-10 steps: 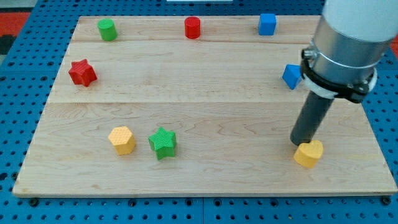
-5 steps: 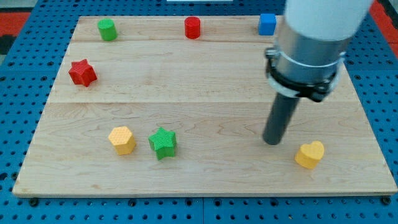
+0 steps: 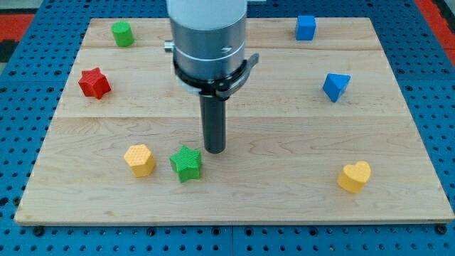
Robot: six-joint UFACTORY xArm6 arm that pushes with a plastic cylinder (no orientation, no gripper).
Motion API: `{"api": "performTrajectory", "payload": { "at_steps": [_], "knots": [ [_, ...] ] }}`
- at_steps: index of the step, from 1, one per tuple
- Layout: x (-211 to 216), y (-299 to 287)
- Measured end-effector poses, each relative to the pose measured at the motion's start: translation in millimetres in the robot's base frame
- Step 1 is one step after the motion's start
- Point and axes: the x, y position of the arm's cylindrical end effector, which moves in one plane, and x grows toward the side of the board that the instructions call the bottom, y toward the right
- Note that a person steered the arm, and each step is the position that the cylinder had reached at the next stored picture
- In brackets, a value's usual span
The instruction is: Place the green star at the bottom left corner of the board
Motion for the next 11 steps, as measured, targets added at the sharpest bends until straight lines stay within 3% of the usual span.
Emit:
{"api": "performTrajectory", "payload": {
  "at_steps": [4,9,10,11],
  "knots": [
    [9.8,-38.1],
    [51.7,-112.4],
    [51.7,-79.6],
    [51.7,-1.2]
  ]
}}
